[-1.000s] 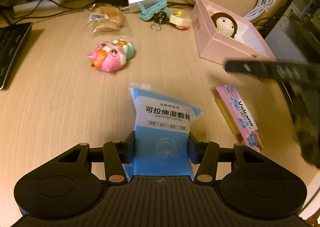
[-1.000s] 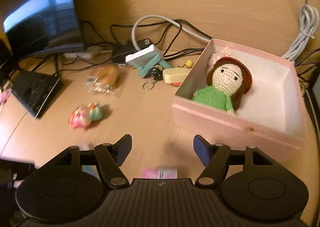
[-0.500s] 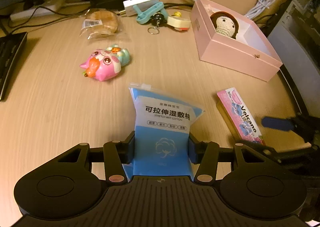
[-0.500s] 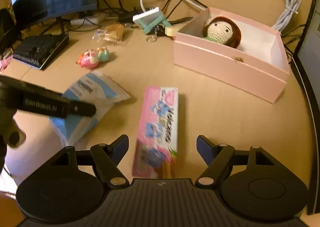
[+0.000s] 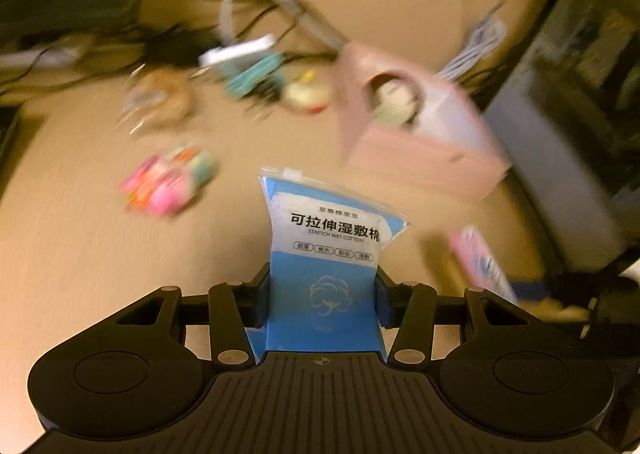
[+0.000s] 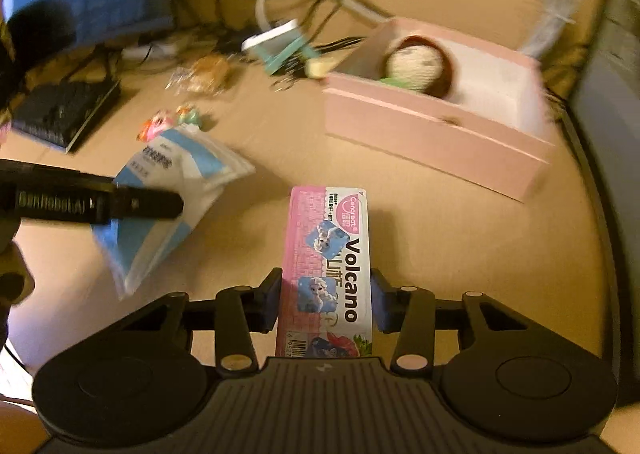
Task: Organize objects
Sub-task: 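Place the blue pack in the pink box while the right gripper places the Volcano box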
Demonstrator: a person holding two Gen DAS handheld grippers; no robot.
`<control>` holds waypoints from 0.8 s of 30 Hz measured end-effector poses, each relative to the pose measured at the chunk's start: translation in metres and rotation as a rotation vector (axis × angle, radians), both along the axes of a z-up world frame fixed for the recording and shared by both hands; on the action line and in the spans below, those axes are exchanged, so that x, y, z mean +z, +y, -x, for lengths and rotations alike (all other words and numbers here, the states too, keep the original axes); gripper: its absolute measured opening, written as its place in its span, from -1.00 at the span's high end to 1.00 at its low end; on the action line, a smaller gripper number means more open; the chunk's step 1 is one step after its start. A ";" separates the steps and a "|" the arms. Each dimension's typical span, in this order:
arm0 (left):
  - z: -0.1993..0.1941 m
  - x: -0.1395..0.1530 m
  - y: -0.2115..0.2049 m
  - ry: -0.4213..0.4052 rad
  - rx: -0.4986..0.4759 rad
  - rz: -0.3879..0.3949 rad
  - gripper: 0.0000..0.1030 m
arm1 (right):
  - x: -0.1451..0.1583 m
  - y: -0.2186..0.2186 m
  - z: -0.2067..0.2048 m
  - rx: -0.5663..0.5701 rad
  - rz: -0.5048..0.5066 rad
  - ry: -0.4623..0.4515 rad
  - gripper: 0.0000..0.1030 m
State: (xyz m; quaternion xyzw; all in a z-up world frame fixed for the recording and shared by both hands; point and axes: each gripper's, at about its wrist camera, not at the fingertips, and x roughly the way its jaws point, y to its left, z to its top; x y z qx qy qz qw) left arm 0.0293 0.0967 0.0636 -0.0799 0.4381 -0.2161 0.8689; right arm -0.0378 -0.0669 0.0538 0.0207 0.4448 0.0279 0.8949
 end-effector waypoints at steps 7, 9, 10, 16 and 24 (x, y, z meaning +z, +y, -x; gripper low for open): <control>-0.070 0.066 -0.104 -0.143 -0.156 0.033 -0.02 | 0.029 -0.042 0.030 -0.130 -0.018 -0.087 0.15; -0.099 0.071 -0.142 -0.184 -0.172 0.013 -0.02 | 0.032 -0.051 0.036 -0.159 -0.024 -0.112 0.15; -0.113 0.070 -0.158 -0.180 -0.178 0.016 -0.02 | 0.033 -0.055 0.037 -0.174 -0.030 -0.119 0.15; -0.178 0.015 -0.230 -0.057 -0.160 -0.063 -0.02 | 0.027 -0.076 0.049 -0.254 -0.048 -0.128 0.15; -0.179 -0.042 -0.259 0.023 -0.197 -0.439 -0.11 | 0.016 -0.088 0.049 -0.271 -0.012 -0.102 0.15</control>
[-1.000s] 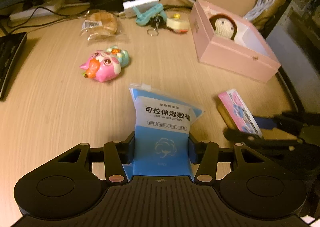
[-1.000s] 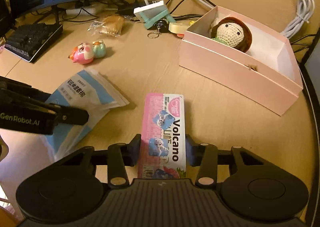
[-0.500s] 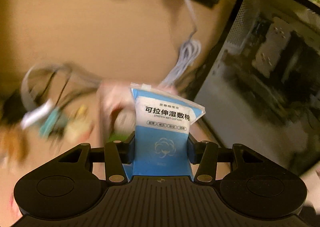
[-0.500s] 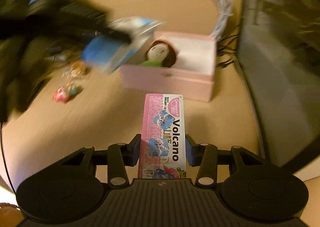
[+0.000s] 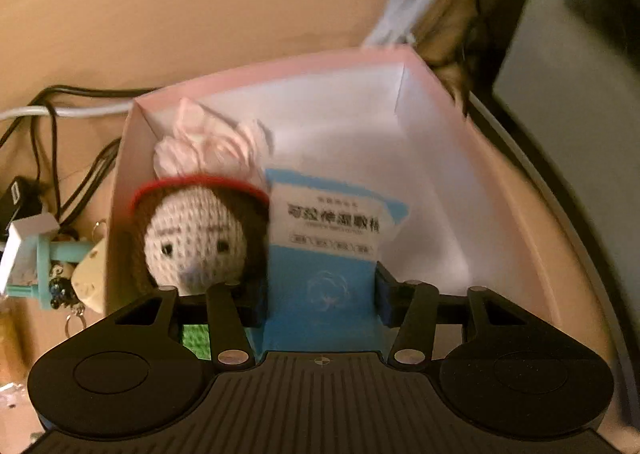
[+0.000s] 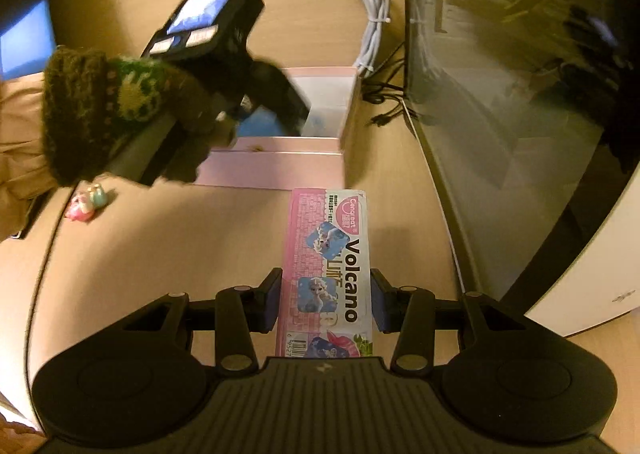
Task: Organize objects
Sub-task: 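Place the blue pack in the pink box while the right gripper places the Volcano box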
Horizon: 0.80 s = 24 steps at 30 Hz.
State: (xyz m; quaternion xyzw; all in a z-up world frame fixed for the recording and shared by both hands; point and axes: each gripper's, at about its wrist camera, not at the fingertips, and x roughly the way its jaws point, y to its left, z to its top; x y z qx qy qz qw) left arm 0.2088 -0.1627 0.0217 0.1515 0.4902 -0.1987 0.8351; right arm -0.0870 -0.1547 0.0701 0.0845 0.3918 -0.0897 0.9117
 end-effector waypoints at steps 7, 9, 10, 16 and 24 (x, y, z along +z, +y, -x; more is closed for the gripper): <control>0.017 0.033 0.030 -0.035 0.071 0.197 -0.04 | 0.010 -0.003 -0.012 -0.001 0.023 -0.020 0.15; 0.028 0.050 0.055 -0.054 0.090 0.299 -0.04 | 0.014 -0.004 -0.017 0.000 0.017 -0.028 0.15; 0.036 0.059 0.071 -0.069 0.109 0.352 -0.04 | 0.018 -0.007 -0.022 -0.001 0.008 -0.035 0.15; 0.080 0.080 0.167 -0.124 0.237 0.477 -0.04 | 0.045 -0.022 -0.065 -0.035 -0.081 -0.113 0.15; 0.136 0.051 0.249 -0.060 0.357 0.436 -0.03 | 0.031 -0.038 -0.176 -0.122 -0.189 -0.099 0.15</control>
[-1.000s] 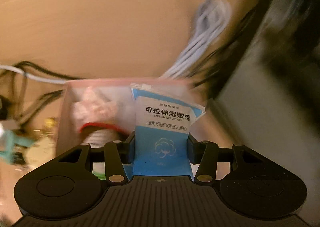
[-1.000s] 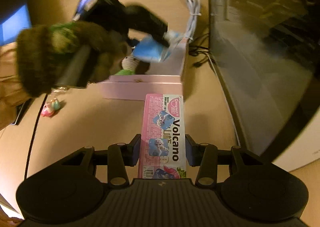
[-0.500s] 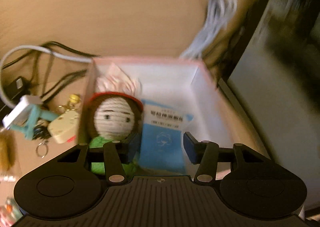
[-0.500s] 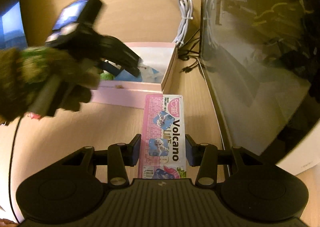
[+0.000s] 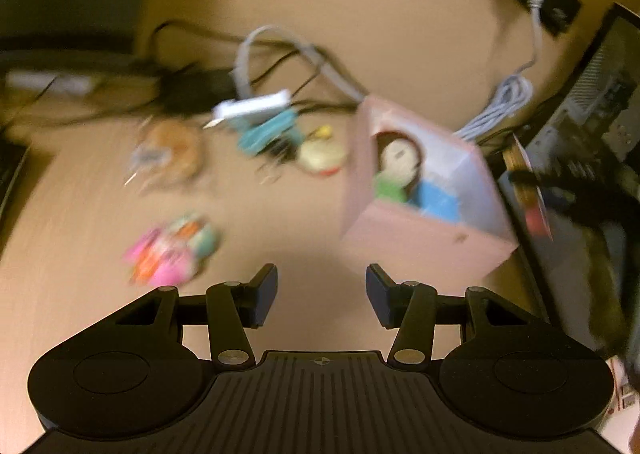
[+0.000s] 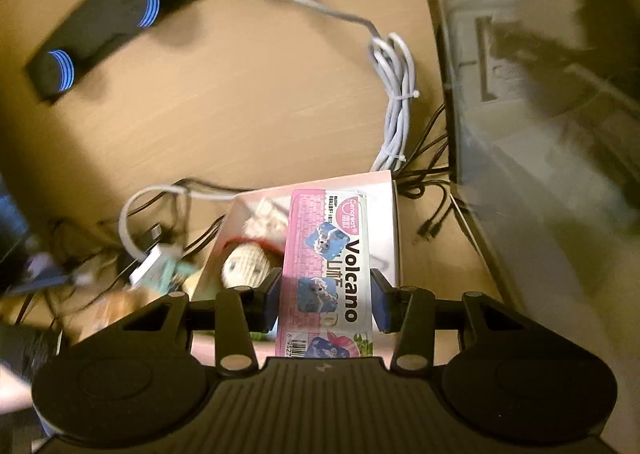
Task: Organize objects
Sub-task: 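Place the blue pack in the pink box while the right gripper places the Volcano box, then move the left gripper to the wrapped bread roll and grasp it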
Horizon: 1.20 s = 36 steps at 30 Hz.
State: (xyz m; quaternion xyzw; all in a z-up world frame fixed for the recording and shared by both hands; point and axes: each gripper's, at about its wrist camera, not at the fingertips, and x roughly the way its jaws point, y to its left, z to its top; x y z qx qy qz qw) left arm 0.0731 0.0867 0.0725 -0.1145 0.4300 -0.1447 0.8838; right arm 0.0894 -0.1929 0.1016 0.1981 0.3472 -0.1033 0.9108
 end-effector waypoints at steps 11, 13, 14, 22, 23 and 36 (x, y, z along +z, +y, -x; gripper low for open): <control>0.039 -0.013 0.084 0.075 0.179 -0.038 -0.03 | -0.064 0.036 -0.049 -0.015 0.319 0.120 0.14; 0.039 -0.016 0.089 0.090 0.187 -0.042 -0.03 | -0.064 0.039 -0.044 -0.009 0.340 0.120 0.09; 0.039 -0.018 0.090 0.096 0.188 -0.042 -0.03 | -0.062 0.040 -0.040 -0.006 0.347 0.120 0.04; 0.030 -0.017 0.085 0.066 0.152 -0.030 -0.03 | -0.040 0.059 0.011 0.102 0.382 0.067 -0.37; 0.027 -0.014 0.086 0.055 0.155 -0.024 -0.03 | -0.036 0.064 0.022 0.113 0.406 0.047 -0.47; -0.051 -0.024 0.064 0.015 0.101 -0.185 -0.01 | -0.012 0.127 0.099 0.360 0.441 -0.011 -0.59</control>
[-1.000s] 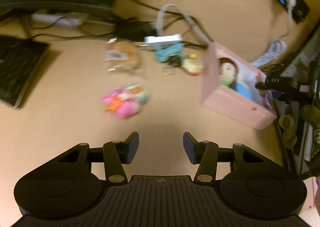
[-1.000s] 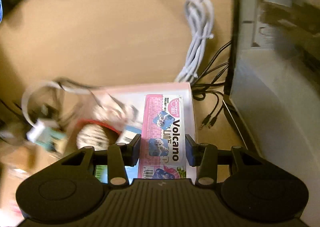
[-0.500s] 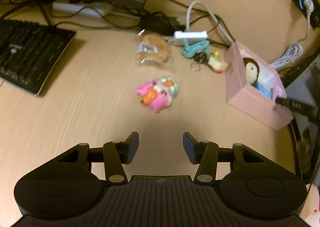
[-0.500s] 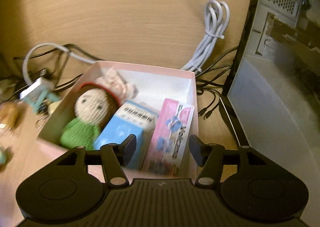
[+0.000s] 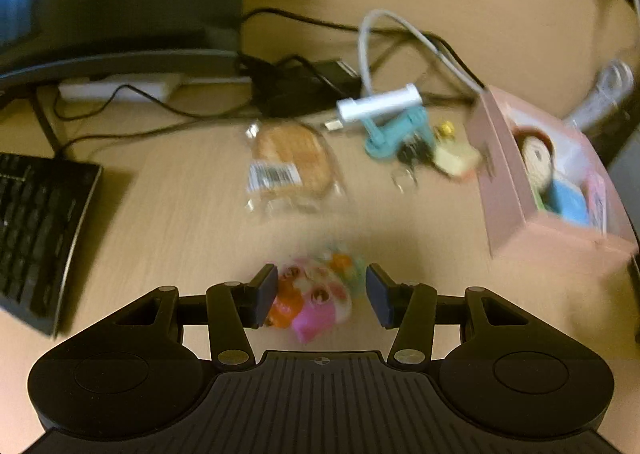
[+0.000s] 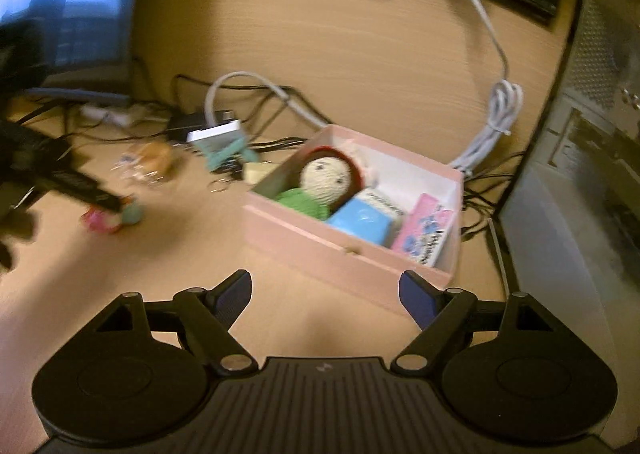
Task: Organize objects
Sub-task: 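Move the left gripper to the wrapped bread roll and grasp it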
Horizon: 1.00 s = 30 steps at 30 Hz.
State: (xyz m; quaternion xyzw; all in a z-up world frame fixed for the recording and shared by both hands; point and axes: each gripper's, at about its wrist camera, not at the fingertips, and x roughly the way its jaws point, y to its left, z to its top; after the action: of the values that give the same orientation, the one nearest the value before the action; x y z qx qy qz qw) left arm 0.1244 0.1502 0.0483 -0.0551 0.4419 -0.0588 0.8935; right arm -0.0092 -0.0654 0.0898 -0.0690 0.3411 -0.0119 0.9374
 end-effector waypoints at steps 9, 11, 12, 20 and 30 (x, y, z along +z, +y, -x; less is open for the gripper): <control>-0.079 0.006 0.011 0.015 0.138 0.017 -0.01 | -0.021 0.017 0.012 -0.014 -0.068 0.091 -0.63; -0.095 -0.004 0.006 0.036 0.156 -0.024 -0.03 | -0.025 0.023 0.015 -0.011 -0.078 0.104 -0.63; -0.102 -0.009 0.004 0.032 0.164 -0.035 -0.18 | -0.027 0.026 0.018 -0.010 -0.077 0.108 -0.63; -0.123 -0.022 -0.003 0.039 0.185 -0.013 -0.03 | -0.046 0.030 0.032 -0.047 -0.078 0.160 -0.66; -0.032 -0.007 0.030 0.048 0.082 0.156 0.12 | -0.051 0.057 -0.003 0.113 -0.096 0.167 -0.66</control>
State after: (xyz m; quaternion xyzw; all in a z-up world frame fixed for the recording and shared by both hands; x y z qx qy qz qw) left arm 0.1560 0.1799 0.0410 -0.1439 0.4544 -0.0549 0.8774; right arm -0.0063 -0.0085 0.0388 -0.0440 0.4139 0.0629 0.9071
